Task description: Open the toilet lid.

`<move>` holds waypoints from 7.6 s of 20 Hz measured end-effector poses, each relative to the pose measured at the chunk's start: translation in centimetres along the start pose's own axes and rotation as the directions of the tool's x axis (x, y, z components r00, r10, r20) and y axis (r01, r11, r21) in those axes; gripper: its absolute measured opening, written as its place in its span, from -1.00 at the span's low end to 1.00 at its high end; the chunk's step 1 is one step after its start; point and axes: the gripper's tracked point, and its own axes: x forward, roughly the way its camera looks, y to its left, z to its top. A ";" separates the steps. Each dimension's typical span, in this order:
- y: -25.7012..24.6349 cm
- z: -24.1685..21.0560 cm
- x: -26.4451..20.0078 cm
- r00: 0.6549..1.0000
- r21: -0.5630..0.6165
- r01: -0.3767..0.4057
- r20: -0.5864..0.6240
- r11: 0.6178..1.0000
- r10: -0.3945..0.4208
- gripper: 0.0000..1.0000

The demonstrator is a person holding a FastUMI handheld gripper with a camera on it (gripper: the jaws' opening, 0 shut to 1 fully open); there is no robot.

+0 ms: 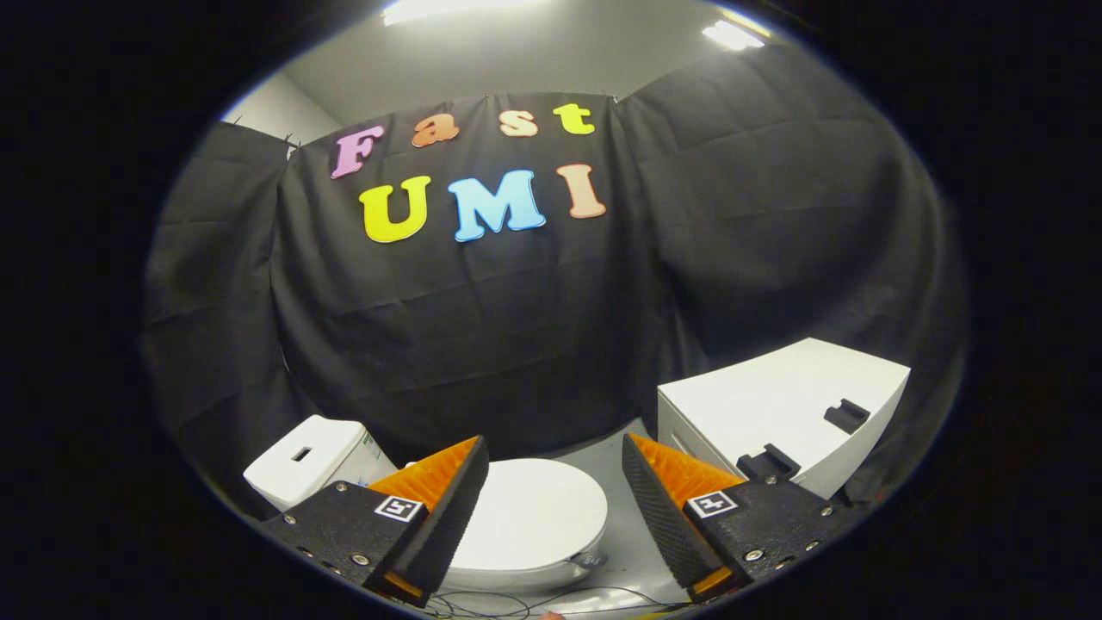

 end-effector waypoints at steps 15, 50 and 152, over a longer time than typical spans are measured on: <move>-1.0 -12.6 1.8 0.970 0.146 0.029 -0.242 0.989 0.008 0.92; -5.6 -27.3 4.5 0.884 0.547 0.257 -0.467 0.797 0.035 0.89; 16.9 -1.9 0.7 0.997 -0.189 0.035 -0.065 0.981 -0.048 -1.00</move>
